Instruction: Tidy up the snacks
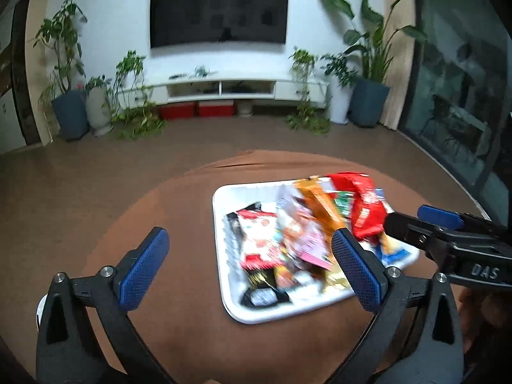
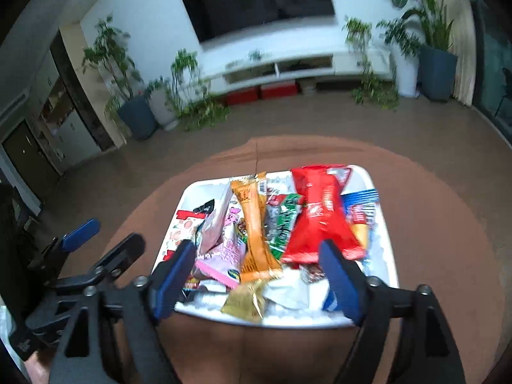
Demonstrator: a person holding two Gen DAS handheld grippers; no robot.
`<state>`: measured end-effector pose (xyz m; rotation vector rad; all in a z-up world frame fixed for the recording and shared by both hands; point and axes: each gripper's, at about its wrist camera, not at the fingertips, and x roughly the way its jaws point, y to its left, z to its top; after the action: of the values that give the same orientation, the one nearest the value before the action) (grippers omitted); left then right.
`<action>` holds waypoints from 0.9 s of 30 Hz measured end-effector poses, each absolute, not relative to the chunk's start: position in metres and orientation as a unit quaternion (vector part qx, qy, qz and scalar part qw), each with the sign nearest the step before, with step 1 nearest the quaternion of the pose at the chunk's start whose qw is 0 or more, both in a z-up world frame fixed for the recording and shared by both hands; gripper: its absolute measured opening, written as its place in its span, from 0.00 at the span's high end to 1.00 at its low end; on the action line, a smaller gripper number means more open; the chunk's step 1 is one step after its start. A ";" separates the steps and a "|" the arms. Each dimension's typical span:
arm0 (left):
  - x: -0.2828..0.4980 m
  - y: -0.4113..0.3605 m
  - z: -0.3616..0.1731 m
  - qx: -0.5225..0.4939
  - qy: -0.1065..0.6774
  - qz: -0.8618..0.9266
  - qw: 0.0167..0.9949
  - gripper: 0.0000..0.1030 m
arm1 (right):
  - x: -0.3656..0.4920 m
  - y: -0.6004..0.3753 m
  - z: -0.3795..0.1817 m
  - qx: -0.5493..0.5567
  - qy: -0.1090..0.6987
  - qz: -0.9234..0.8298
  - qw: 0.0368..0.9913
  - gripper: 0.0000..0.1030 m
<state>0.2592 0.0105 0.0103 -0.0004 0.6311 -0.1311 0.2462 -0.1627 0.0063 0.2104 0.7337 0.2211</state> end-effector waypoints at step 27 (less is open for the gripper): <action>0.036 -0.034 0.043 -0.010 0.325 0.040 0.945 0.00 | 0.014 -0.196 0.054 0.041 0.235 0.048 0.970 0.00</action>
<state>0.0356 -0.0337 0.0428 -0.0197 0.6633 0.0815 0.0145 -0.1963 0.0542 0.0823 0.4756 0.0979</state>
